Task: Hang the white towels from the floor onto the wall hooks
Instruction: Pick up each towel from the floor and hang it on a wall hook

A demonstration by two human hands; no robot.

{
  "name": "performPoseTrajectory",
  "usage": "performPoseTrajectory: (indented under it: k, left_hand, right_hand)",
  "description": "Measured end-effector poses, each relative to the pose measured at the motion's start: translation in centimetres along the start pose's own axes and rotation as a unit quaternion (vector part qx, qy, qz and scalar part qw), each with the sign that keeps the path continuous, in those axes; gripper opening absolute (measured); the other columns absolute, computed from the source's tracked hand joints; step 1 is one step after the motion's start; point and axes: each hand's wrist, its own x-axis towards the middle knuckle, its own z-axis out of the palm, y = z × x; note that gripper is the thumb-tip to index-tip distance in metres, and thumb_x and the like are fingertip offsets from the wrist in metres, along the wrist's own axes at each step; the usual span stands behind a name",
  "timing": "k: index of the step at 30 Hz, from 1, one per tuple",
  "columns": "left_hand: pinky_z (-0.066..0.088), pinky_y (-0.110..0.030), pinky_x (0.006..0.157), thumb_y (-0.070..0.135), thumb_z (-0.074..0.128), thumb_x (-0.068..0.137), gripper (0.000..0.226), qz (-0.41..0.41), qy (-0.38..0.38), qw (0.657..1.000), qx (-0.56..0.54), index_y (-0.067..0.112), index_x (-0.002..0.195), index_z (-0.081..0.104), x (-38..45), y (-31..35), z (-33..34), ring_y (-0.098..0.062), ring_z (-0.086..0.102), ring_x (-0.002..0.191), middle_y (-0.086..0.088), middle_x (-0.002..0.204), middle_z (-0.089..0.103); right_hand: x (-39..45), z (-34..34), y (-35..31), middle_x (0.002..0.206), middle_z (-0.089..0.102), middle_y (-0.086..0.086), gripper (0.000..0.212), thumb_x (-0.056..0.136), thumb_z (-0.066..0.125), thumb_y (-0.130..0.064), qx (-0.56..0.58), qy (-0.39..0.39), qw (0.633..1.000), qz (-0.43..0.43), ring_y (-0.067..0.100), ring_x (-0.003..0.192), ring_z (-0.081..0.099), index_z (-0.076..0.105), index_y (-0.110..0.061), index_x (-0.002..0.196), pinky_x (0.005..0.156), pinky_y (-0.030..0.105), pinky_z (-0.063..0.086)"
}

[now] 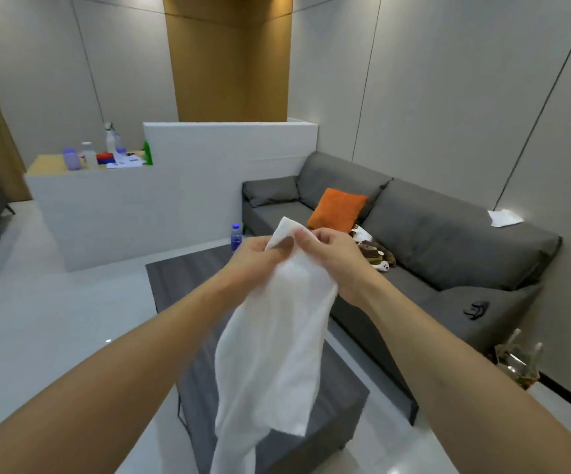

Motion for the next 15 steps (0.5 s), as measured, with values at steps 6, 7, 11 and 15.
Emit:
performPoseTrajectory:
  k: [6,7,11,15]
  left_hand:
    - [0.047,-0.031,0.065,0.048,0.064,0.089,0.034,-0.018,0.258,0.965,-0.044,0.016,0.080,0.065,7.0,2.0,-1.2,-0.017,0.057,0.067,-0.002,0.072,0.060]
    - [0.047,-0.031,0.066,0.044,0.064,0.090,0.030,-0.012,0.289,0.956,-0.051,0.016,0.079,0.065,7.9,2.5,-1.5,-0.018,0.058,0.069,-0.002,0.073,0.061]
    - [0.055,-0.033,0.080,0.029,0.065,0.091,0.013,-0.006,0.252,0.967,0.026,0.018,0.093,0.072,9.6,2.4,-0.9,-0.020,0.068,0.090,-0.003,0.095,0.074]
    - [0.055,-0.030,0.079,0.046,0.072,0.078,0.035,-0.060,0.069,0.989,0.112,0.018,0.099,0.074,9.6,1.4,0.3,-0.015,0.070,0.088,0.001,0.095,0.075]
  right_hand:
    - [5.9,-5.9,3.5,0.099,0.075,0.015,0.029,0.080,0.081,-0.019,-0.111,-0.204,0.967,0.107,0.033,0.092,0.073,0.073,-0.003,0.103,0.082,0.044,0.060]
    - [7.1,-6.7,3.7,0.100,0.075,0.017,0.028,0.086,0.076,-0.021,-0.109,-0.185,0.972,0.097,0.034,0.091,0.072,0.072,-0.001,0.104,0.083,0.046,0.059]
    - [11.5,-8.3,3.0,0.084,0.063,0.017,0.030,0.099,0.057,-0.017,-0.083,-0.112,0.990,0.012,0.024,0.075,0.057,0.062,0.012,0.103,0.069,0.040,0.047]
    - [14.9,-7.3,2.4,0.075,0.049,0.010,0.029,0.094,0.058,-0.014,-0.069,-0.163,0.983,-0.056,0.018,0.070,0.043,0.058,0.014,0.091,0.064,0.033,0.035]
